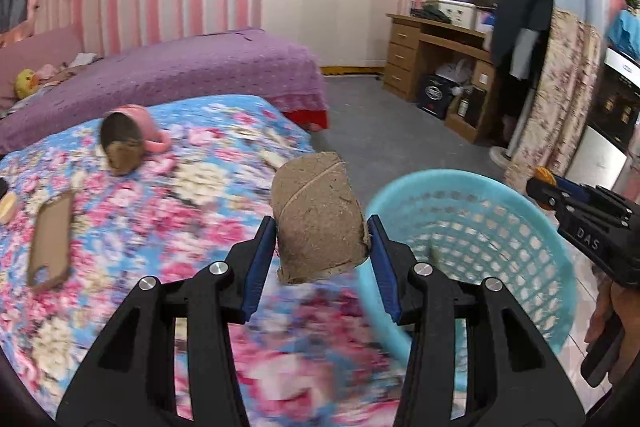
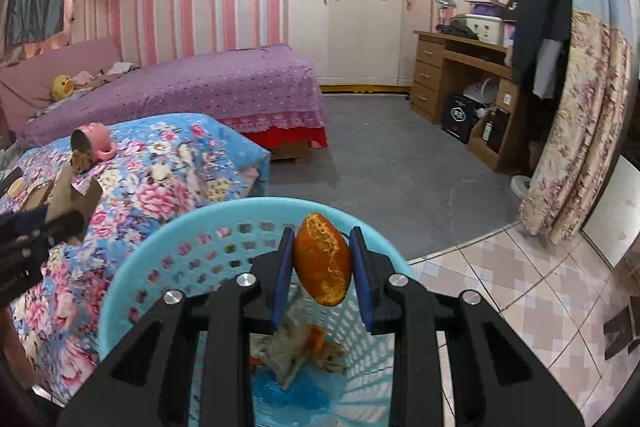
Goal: Collect trash
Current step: 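Carry the peel and cardboard tube over the blue basket with both tools, then open the right tool to drop the peel while the left tool drops the tube, then move both open tools back over the bed toward the cream lid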
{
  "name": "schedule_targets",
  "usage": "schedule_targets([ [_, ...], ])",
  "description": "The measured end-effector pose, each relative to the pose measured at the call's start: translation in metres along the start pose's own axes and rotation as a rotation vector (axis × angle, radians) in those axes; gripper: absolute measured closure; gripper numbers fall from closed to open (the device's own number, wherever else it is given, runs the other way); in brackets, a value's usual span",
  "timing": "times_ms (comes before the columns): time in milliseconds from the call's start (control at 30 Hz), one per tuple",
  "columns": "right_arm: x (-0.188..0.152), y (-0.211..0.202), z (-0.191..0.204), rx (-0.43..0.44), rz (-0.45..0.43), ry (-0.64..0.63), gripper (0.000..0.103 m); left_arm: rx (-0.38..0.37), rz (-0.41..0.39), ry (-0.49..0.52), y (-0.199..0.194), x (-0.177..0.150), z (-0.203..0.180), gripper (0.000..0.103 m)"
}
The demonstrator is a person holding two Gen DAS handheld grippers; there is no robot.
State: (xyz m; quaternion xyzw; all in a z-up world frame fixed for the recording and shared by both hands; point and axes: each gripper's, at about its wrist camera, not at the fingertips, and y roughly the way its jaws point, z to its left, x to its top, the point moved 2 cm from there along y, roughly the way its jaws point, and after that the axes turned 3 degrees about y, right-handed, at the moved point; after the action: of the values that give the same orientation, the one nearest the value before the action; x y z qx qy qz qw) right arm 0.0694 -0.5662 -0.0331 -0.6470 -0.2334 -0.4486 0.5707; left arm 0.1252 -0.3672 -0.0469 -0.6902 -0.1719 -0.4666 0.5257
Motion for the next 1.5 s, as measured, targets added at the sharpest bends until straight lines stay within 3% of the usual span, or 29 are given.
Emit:
schedule_targets([
  [233, -0.005, -0.006, -0.024, -0.02, -0.01, 0.037, 0.075, -0.075, 0.017, 0.007, 0.013, 0.001, -0.036, 0.05],
  [267, -0.006, -0.006, -0.026, -0.022, -0.007, 0.037, 0.075, -0.077, 0.015, 0.017, 0.013, 0.002, -0.041, 0.048],
  [300, -0.006, -0.005, -0.027, -0.025, -0.005, 0.037, 0.075, -0.074, 0.014, 0.026, 0.014, 0.003, -0.043, 0.038],
  [333, -0.007, -0.005, -0.028, -0.026, -0.004, 0.038, 0.075, -0.07, 0.009, 0.033, 0.014, 0.004, -0.044, 0.029],
  [533, -0.008, -0.004, -0.027, -0.024, -0.001, 0.038, 0.075, -0.004, -0.037, 0.034, 0.003, 0.01, -0.03, 0.008],
  [800, -0.009, -0.001, -0.014, -0.017, 0.002, 0.025, 0.074, 0.105, -0.052, -0.021, -0.002, 0.013, 0.027, 0.006],
  [867, -0.008, -0.001, -0.01, -0.019, -0.002, 0.021, 0.067, 0.118, -0.051, -0.04, -0.004, 0.014, 0.039, 0.006],
  [933, -0.006, -0.003, -0.006, -0.029, -0.012, 0.019, 0.038, 0.132, -0.053, -0.052, -0.007, 0.013, 0.05, 0.006],
  [1067, 0.001, -0.005, 0.001, -0.028, -0.026, 0.029, 0.025, 0.156, -0.053, -0.067, -0.011, 0.01, 0.072, 0.006],
  [1133, 0.004, -0.006, 0.005, -0.032, -0.037, 0.039, 0.011, 0.165, -0.05, -0.071, -0.014, 0.008, 0.081, 0.006],
  [1300, 0.011, -0.002, 0.022, -0.031, -0.043, 0.065, 0.005, 0.196, -0.058, -0.083, -0.025, 0.004, 0.105, 0.006],
  [1500, 0.023, 0.006, 0.053, -0.012, -0.038, 0.068, 0.005, 0.242, -0.066, -0.106, -0.038, 0.002, 0.148, 0.006],
])
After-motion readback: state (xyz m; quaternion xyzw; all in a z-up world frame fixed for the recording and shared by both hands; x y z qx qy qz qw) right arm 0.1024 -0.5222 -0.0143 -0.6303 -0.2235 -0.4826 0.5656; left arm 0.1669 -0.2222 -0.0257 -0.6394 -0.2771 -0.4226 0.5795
